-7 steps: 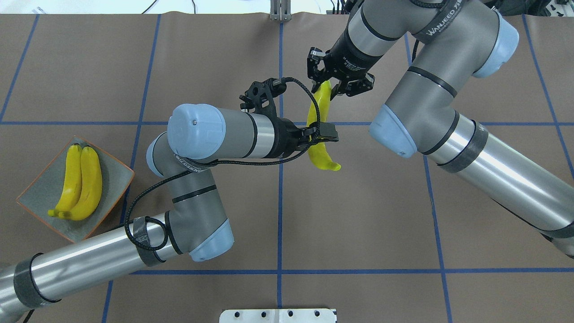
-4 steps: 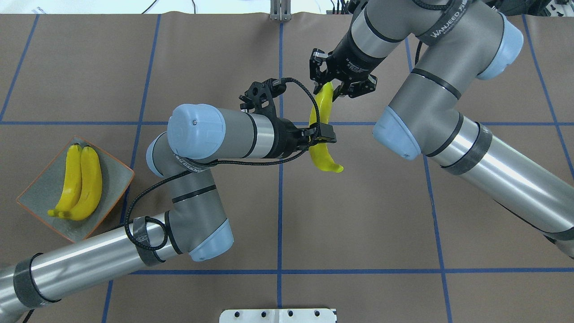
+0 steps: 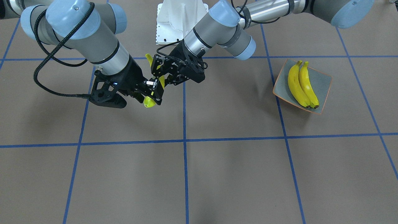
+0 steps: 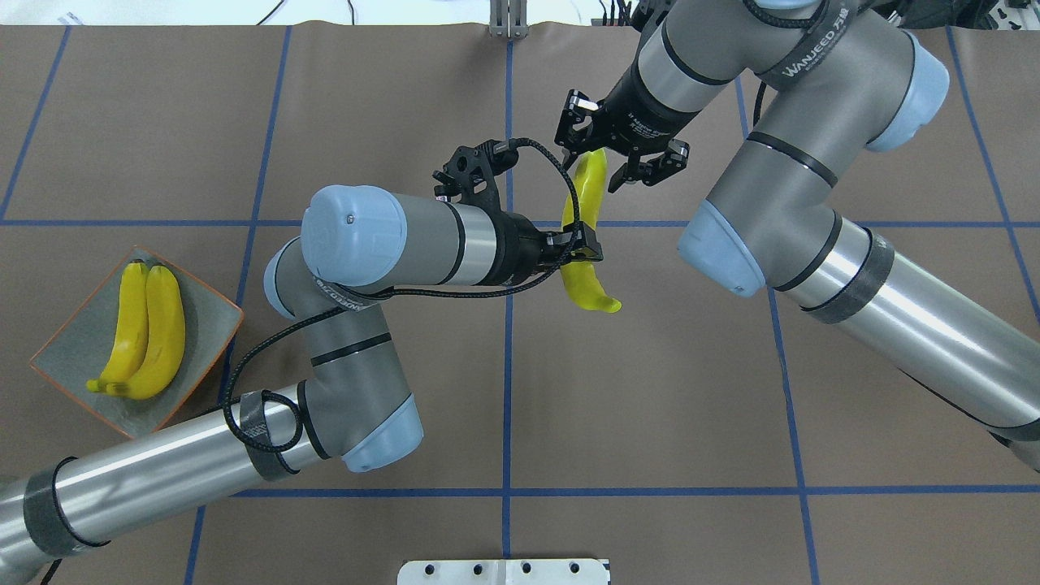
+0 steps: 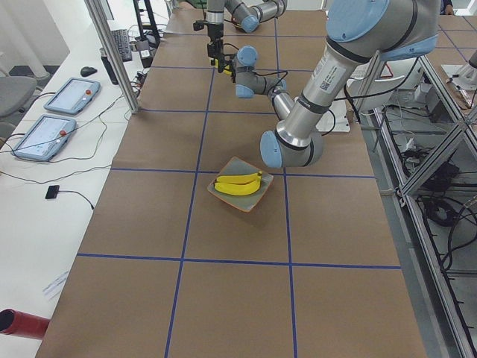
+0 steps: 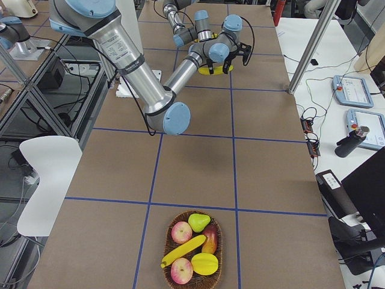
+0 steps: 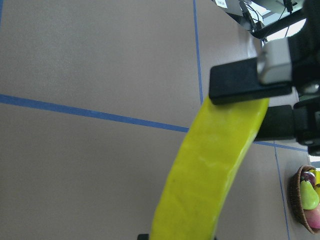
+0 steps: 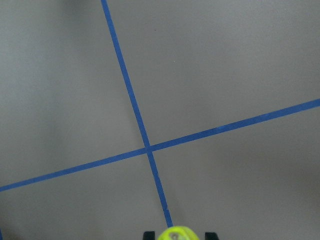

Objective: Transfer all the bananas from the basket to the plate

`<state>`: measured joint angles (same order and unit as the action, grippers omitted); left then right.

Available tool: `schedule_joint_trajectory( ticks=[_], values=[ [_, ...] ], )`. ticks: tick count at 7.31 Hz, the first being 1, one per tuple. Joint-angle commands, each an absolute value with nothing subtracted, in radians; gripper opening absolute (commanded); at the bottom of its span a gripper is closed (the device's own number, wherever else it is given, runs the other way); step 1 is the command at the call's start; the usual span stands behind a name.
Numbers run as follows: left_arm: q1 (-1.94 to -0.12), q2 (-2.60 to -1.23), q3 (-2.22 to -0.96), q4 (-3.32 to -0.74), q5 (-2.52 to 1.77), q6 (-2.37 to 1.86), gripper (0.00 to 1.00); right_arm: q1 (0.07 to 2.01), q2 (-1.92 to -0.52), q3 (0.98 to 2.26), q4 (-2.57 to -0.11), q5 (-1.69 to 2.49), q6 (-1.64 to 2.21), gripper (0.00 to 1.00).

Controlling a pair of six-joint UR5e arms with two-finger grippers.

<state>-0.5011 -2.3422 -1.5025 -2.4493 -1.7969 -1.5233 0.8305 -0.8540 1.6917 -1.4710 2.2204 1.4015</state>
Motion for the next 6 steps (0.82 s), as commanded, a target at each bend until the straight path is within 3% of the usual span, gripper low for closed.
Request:
schedule_joint_trajectory(
  ticks=[1, 4, 6],
  values=[
    [-0.502, -2.339, -1.503, -2.448, -1.798, -1.534, 0.00, 0.834, -0.853, 1.701, -1.470, 2.230, 1.402, 1.00],
    [-0.509, -2.332, -1.490, -2.444, -1.798, -1.532, 0.00, 0.906, -0.870, 1.739, -1.474, 2.328, 1.401, 1.00],
    [-0.564, -2.316, -1.477, -2.439, -1.830, -1.531, 0.00, 0.956, -0.987, 1.849, -1.468, 2.359, 1.358, 1.00]
  ],
)
